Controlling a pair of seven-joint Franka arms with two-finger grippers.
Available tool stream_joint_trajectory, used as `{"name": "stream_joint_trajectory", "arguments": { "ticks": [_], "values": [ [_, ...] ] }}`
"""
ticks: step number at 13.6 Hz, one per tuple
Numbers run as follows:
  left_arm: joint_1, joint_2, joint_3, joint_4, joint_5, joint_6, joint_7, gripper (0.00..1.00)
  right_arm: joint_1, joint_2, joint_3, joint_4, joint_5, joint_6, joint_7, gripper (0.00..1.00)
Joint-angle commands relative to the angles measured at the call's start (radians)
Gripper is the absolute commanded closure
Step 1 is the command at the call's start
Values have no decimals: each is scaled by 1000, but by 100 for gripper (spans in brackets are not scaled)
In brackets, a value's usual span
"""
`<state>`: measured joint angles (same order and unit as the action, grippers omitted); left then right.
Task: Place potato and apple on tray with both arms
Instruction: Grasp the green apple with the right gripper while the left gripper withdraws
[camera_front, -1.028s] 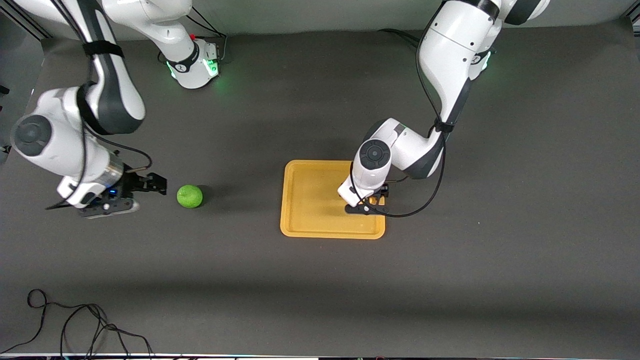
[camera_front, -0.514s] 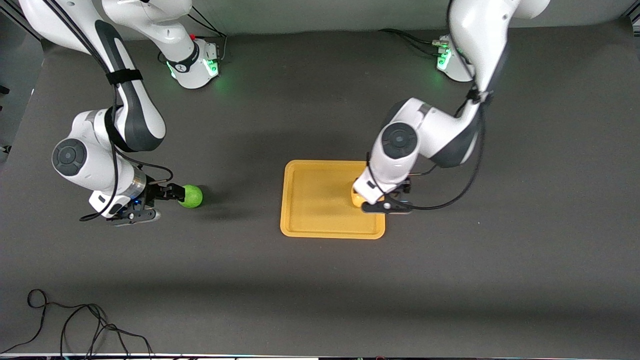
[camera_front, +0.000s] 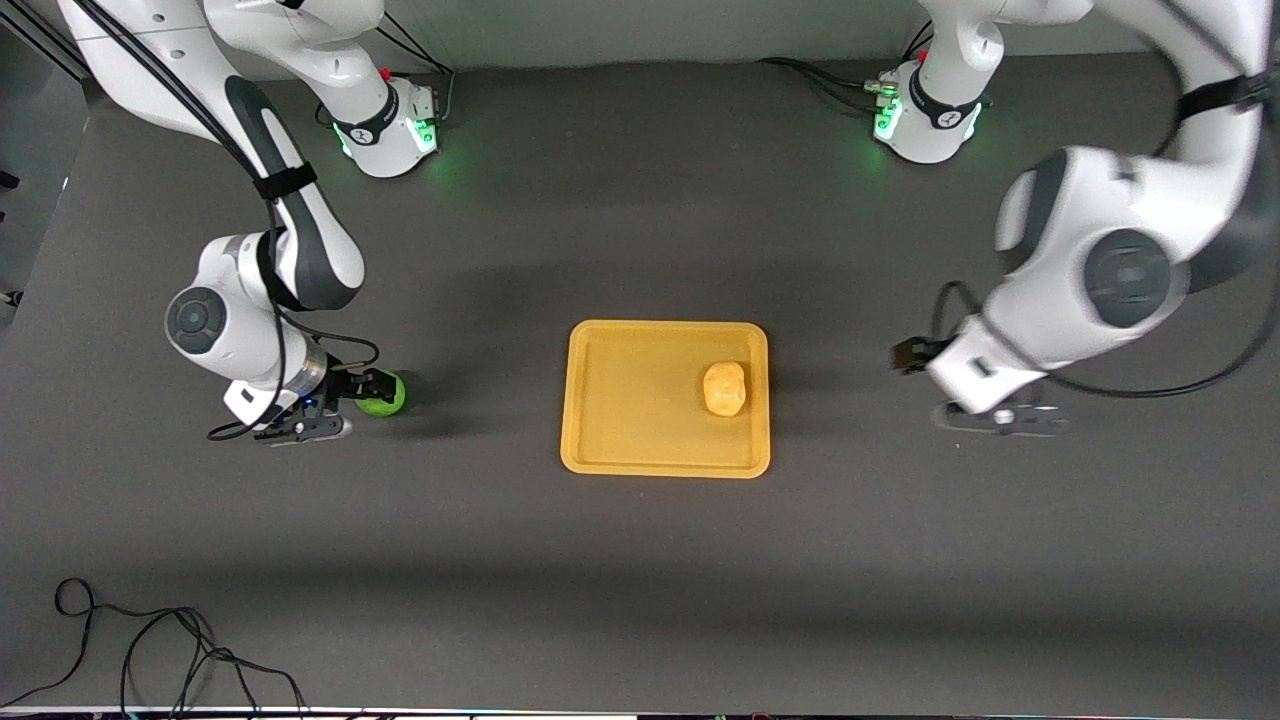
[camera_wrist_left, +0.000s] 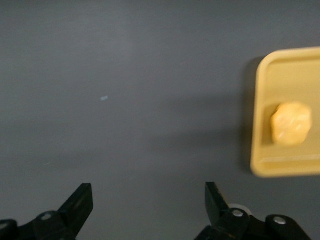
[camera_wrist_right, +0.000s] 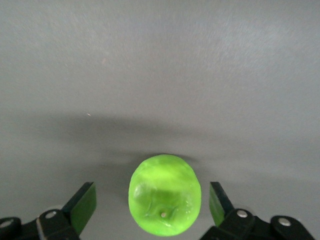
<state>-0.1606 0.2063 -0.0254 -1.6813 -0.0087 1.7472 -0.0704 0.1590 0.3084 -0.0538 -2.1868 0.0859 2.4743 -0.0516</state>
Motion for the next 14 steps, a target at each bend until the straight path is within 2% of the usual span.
{"name": "stream_joint_trajectory", "arguments": {
  "ticks": [1,3,6,7,10,11,14],
  "values": [
    [132,-125,-11,-32,-17,-63,147,0,8,23,-3,-39,17,61,-4,0],
    [183,-151,-13,-29,-20,-81,173,0,8,40,-3,-51,17,87,-5,0],
    [185,-151,-11,-25,-30,-81,173,0,10,72,-3,-82,17,161,-4,0],
    [185,-151,-11,-25,-31,-81,172,0,10,74,-3,-82,17,166,-7,3],
    [179,-151,-16,-25,-33,-80,162,0,10,69,-3,-80,17,158,-19,45],
    [179,-151,-16,-25,-33,-80,161,0,10,66,-3,-77,17,155,-19,51],
    [181,-151,-16,-18,-33,-83,159,0,13,41,0,-45,17,131,-8,52]
  ]
}}
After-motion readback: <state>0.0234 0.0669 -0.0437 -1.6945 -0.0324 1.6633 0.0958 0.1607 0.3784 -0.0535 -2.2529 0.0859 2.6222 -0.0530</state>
